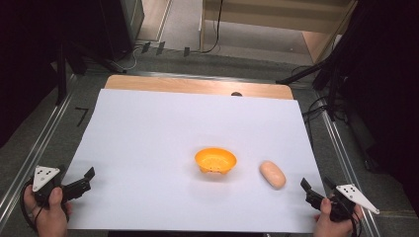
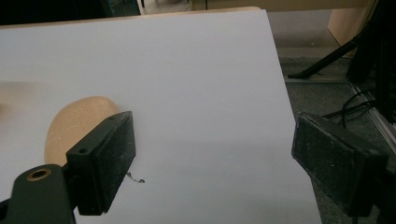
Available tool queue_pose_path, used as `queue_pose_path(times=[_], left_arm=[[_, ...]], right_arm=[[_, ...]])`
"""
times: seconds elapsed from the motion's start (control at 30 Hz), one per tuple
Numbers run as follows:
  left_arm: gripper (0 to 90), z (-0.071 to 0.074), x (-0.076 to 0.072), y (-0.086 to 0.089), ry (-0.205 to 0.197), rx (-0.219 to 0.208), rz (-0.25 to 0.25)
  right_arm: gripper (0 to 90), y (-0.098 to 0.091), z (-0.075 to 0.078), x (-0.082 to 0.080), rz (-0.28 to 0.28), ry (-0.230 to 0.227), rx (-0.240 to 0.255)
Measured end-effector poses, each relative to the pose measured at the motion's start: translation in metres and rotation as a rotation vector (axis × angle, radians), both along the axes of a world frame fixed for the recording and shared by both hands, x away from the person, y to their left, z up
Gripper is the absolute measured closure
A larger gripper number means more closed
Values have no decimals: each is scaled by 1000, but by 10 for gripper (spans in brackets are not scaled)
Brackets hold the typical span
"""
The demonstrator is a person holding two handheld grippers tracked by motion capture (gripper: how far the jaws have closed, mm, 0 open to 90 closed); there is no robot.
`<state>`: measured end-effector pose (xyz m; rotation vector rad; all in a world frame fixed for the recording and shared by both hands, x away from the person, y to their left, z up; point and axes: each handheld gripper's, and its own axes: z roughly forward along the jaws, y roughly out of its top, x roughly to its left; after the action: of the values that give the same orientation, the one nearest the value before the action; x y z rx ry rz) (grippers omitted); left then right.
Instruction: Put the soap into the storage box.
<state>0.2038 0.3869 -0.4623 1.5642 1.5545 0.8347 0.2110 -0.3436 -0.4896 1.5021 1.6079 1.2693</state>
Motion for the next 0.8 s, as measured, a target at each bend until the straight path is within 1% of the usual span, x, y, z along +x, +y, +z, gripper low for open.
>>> queue_pose_path(times=[0.1, 0.17, 0.2, 0.27, 0.3, 0.33, 0.37, 0.4, 0.47, 0.5, 0.53, 0.57, 0.63, 0.7, 0.73, 0.77, 0.8], left_arm=[[64, 0, 0, 0, -2, -1, -2], [65, 0, -1, 0, -11, -3, -3], [65, 0, -1, 0, -13, -4, -2], [65, 0, -1, 0, -13, -4, -2], [64, 0, -1, 0, -13, -4, -2], [64, 0, -1, 0, -12, -3, -3], [65, 0, -1, 0, -10, -2, -4], [64, 0, -1, 0, -10, -2, -4], [65, 0, -1, 0, -8, 0, -4], [64, 0, -1, 0, -8, 1, -3], [65, 0, -1, 0, -7, 1, -3], [65, 0, -1, 0, -7, 1, -2], [64, 0, 0, 0, -5, 2, -1], [65, 0, 0, 0, -2, 3, -2], [65, 0, 0, 0, -2, 3, -2], [64, 0, 0, 0, -2, 3, -2], [65, 0, 0, 0, -3, 4, -3]], right_arm=[[164, -2, 0, 0, 3, 3, 14], [186, -5, 0, 1, 43, 11, 50], [193, -4, 0, 1, 49, 5, 44], [197, -1, 0, 1, 31, 9, 7], [197, -1, 0, 1, 31, 9, 7], [198, 1, 0, 1, 25, 14, -5], [202, 3, 1, 2, 36, 21, -34], [218, 3, 2, 2, 46, 25, -32], [244, 1, 3, 1, 115, 36, -4], [244, 1, 4, 0, 121, 45, -7], [244, 1, 4, 0, 120, 59, -12], [238, 0, 5, 1, 132, 77, -16], [237, 0, 7, 2, 133, 103, -38], [235, 0, 11, 4, 155, 126, -64], [245, 0, 13, 4, 161, 133, -68], [254, 0, 15, 5, 177, 144, -59], [253, 0, 16, 6, 185, 164, -59]])
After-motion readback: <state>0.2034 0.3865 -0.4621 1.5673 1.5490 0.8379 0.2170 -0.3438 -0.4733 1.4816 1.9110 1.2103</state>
